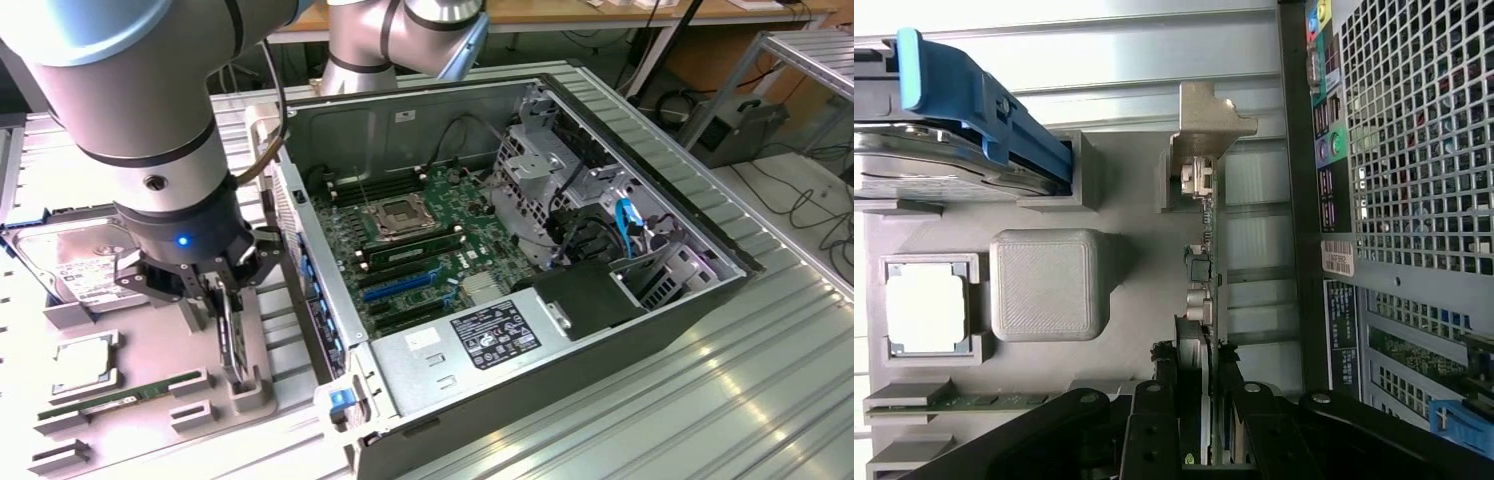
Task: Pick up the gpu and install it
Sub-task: 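Pick up the gpu and move the gpu toward the slot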
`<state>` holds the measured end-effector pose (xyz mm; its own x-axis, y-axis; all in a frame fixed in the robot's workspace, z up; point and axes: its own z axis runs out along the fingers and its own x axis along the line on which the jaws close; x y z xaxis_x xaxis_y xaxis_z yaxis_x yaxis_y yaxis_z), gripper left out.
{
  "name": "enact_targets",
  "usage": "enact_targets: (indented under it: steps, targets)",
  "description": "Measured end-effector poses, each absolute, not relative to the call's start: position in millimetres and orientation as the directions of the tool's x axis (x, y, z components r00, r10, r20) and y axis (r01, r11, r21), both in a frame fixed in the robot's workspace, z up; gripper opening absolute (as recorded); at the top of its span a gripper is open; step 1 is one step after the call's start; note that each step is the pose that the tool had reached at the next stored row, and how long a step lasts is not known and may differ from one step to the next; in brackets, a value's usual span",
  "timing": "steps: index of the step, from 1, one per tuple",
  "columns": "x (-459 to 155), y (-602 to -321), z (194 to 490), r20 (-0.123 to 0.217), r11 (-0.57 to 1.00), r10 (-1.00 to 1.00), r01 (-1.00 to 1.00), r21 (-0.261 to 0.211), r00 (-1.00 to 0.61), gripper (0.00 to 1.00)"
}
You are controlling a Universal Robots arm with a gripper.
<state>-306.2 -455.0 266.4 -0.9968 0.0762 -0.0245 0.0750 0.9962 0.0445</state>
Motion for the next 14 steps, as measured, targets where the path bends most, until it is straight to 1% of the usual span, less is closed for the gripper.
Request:
enact_targets:
  steps: [14]
  targets:
    - [-306.2, -455.0, 269.7, -0.024, 0.996, 0.076, 0.075, 0.044, -0.997, 0.26]
